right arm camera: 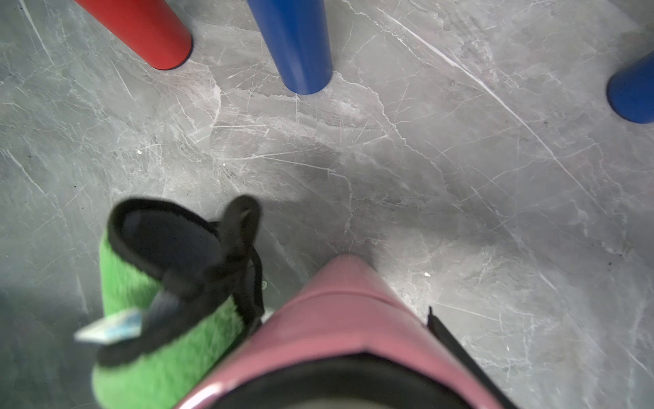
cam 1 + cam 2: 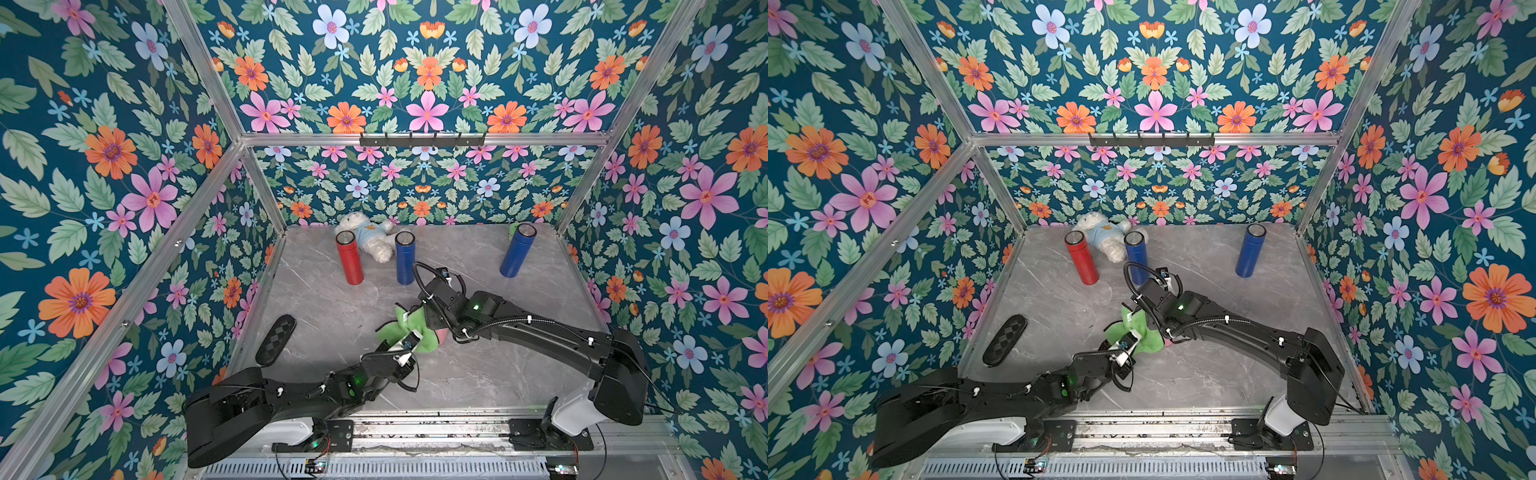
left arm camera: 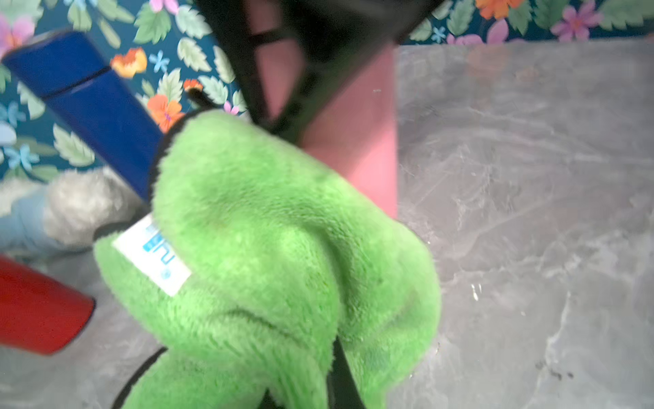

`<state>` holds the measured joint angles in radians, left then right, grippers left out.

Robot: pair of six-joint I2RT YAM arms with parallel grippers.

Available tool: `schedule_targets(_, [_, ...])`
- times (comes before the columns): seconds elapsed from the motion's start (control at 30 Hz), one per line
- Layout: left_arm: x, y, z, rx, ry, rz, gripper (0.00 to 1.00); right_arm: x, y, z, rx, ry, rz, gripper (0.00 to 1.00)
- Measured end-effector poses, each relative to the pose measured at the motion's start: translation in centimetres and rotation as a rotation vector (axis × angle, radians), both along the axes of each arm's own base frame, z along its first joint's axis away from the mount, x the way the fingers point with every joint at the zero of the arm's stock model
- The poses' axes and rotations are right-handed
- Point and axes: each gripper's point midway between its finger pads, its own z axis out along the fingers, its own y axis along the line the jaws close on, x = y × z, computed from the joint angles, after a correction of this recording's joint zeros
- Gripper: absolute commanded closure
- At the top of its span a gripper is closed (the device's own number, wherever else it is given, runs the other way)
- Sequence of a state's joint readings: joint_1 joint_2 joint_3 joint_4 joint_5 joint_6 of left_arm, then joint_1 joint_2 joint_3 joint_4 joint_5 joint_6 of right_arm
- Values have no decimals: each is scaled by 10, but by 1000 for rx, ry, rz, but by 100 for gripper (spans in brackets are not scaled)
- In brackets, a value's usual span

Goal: Wipe the surface of the thermos
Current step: Wipe the dirt from the surface of the thermos.

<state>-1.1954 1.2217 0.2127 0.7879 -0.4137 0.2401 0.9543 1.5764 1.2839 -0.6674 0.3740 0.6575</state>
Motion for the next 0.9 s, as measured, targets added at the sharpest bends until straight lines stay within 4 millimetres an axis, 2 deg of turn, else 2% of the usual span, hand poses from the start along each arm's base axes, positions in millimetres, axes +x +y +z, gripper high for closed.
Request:
schedule_targets(0.33, [-20, -30, -6, 344, -335, -157, 100, 3, -4, -1, 12, 9, -11, 100])
schedule_targets(0.5, [-15, -35, -6, 429, -431, -132, 100, 2, -5, -3, 12, 10, -12, 100])
schedule_targets(0.6, [-10, -44, 5, 434, -476, -110, 100, 2, -5, -4, 12, 9, -12, 100])
schedule_targets(0.77, [-2, -63, 35, 411, -537, -77, 100, 3, -5, -4, 13, 6, -13, 100])
schedule_targets(0.9, [8, -71, 48, 430, -572, -44, 100, 5, -4, -4, 28, -7, -19, 100])
